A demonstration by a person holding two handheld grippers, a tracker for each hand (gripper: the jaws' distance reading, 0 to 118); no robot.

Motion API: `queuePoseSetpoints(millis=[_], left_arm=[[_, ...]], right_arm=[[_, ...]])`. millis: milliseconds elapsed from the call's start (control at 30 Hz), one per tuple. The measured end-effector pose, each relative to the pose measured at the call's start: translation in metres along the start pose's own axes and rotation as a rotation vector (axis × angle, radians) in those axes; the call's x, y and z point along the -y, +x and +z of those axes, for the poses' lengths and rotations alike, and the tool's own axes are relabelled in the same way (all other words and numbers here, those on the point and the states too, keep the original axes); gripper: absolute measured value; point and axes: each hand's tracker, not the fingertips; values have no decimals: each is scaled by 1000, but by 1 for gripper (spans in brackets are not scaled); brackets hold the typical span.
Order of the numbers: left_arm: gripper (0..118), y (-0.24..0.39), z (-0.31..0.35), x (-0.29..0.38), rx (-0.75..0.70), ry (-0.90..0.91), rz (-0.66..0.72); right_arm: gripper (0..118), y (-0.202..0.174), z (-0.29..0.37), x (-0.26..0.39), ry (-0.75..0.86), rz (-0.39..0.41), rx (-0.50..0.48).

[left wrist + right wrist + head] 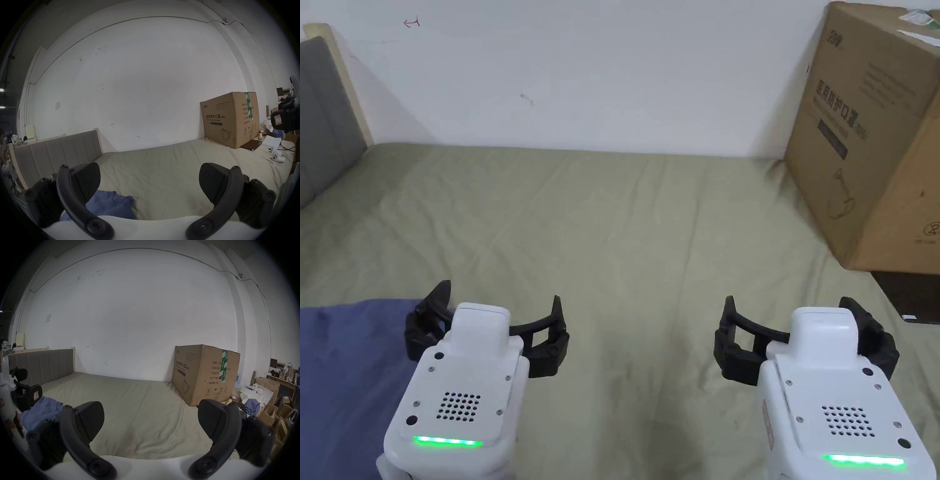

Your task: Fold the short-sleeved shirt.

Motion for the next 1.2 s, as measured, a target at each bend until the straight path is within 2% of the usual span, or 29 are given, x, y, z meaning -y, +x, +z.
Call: queuePoseSetpoints(millis=[867,933,967,1000,1033,1100,1133,1167,1200], left_arm=[[118,-6,0,-8,-6,14,32],[118,-5,0,-9,-3,6,31],[116,-5,0,-10,-1,6,32],[111,-4,1,-10,-2,10,36],[100,-4,2,-12,-7,14,41],[47,-2,1,-15,-7,3,55],[19,-2,-1,-16,-1,-9,66],[0,-3,-2,-17,12,-18,74],[0,-3,-2,-18,5,-14,70]], right_arm=[[115,5,0,-2,-2,2,3],[113,5,0,-3,-1,0,5],[108,5,0,-3,-1,-1,5],[100,5,1,-3,-2,-1,12],[84,4,1,-4,-1,1,23],[21,4,1,-4,-7,8,34],[0,5,0,-5,-12,8,34],[0,5,0,-4,-19,13,41],[0,7,1,-4,-18,3,41]])
